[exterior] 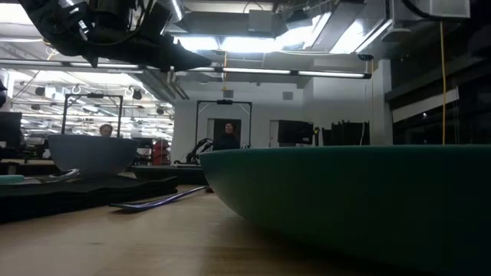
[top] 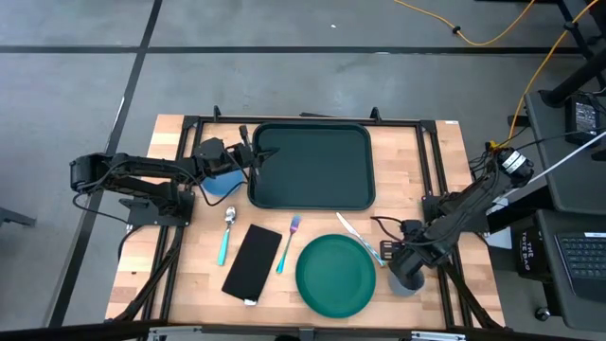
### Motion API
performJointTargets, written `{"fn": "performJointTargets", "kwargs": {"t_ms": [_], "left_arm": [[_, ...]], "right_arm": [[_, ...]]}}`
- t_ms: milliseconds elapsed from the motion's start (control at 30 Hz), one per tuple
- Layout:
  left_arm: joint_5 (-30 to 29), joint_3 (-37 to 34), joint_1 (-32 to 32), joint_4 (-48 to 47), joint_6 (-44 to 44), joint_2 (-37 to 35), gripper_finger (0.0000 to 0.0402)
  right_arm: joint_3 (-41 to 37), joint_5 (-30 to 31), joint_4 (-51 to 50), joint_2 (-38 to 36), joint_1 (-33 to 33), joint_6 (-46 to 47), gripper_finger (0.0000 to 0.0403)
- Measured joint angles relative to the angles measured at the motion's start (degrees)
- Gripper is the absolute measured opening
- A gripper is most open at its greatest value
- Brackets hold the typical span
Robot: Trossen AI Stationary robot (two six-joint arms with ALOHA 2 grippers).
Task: Set up tray
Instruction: Put the gray cup on the top left of the black serving tray
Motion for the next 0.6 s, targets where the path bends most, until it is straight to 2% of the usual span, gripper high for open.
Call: {"fn": "performJointTargets", "kwargs": {"t_ms": [167, 600], "left_arm": [[0.0, 0.0, 0.0, 0.6, 0.0, 0.0, 0.0004], [0.1, 0.0, 0.0, 1.4, 0.0, 0.0, 0.0004]], "right_arm": [[-0.9, -4.7, 0.3, 0.0, -0.2, 0.0, 0.0164], [1.2, -4.8, 0.2, -0.1, -0.2, -0.3, 0.0165]]}}
